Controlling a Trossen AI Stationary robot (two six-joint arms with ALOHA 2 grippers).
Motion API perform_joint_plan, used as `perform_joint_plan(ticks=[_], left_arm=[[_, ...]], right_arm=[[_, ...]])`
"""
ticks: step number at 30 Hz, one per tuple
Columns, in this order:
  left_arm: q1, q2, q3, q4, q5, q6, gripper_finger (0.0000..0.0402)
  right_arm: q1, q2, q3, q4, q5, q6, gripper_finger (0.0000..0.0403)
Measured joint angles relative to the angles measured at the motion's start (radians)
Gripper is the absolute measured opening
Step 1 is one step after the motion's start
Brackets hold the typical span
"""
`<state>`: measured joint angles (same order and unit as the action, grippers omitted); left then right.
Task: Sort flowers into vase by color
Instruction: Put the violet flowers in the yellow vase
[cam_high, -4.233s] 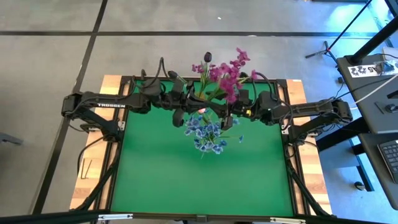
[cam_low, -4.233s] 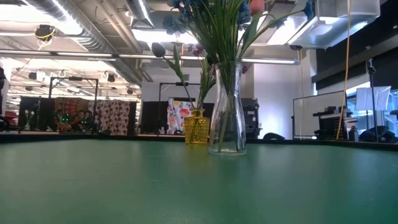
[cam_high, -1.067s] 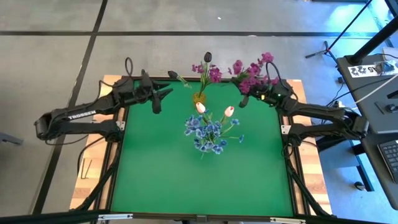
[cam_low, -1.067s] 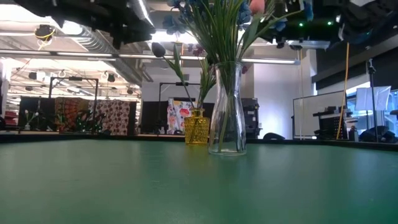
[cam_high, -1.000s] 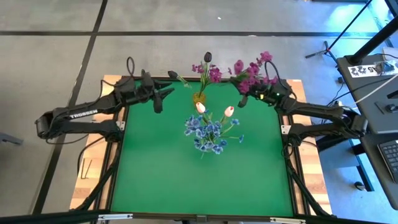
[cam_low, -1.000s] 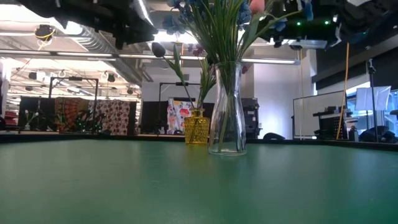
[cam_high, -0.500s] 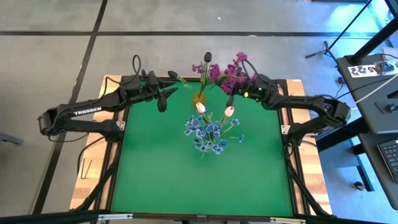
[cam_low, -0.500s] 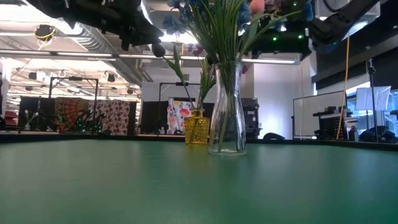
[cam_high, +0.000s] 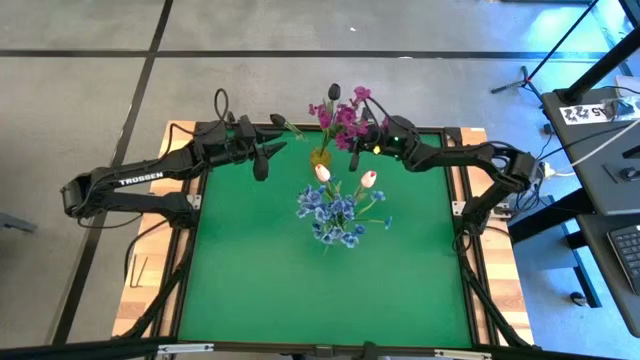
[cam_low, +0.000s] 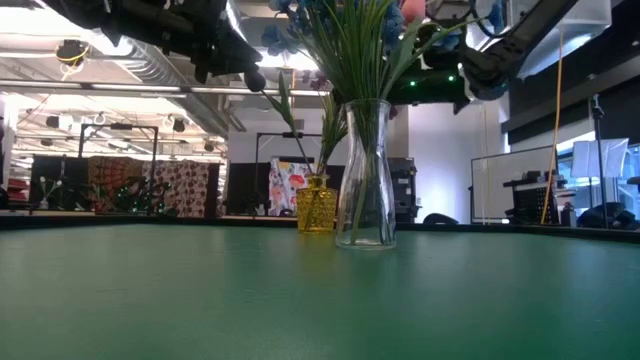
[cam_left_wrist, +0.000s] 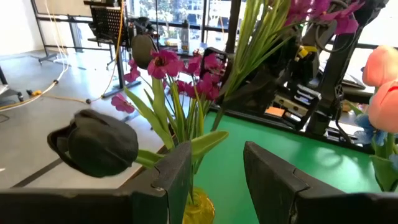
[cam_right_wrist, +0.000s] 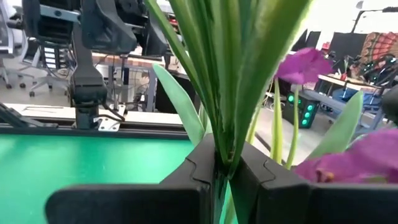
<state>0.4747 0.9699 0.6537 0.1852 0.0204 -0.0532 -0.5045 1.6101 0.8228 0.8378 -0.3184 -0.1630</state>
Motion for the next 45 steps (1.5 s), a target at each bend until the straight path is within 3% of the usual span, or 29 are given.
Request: perform_joint_plan(ticks=[23,45], left_arm=[[0.0,0.0,0.0,-0.043,0.0,-0.015,0.0142],[0.0,0.0,0.0,-0.046,0.0,-0.015,0.0142]], right_arm=[[-0.015,0.089,0.019,0.079,-0.009,0.024,0.0032],[-0.013,0.089,0.019,-0.094,-0.026,0.028,0.0032]])
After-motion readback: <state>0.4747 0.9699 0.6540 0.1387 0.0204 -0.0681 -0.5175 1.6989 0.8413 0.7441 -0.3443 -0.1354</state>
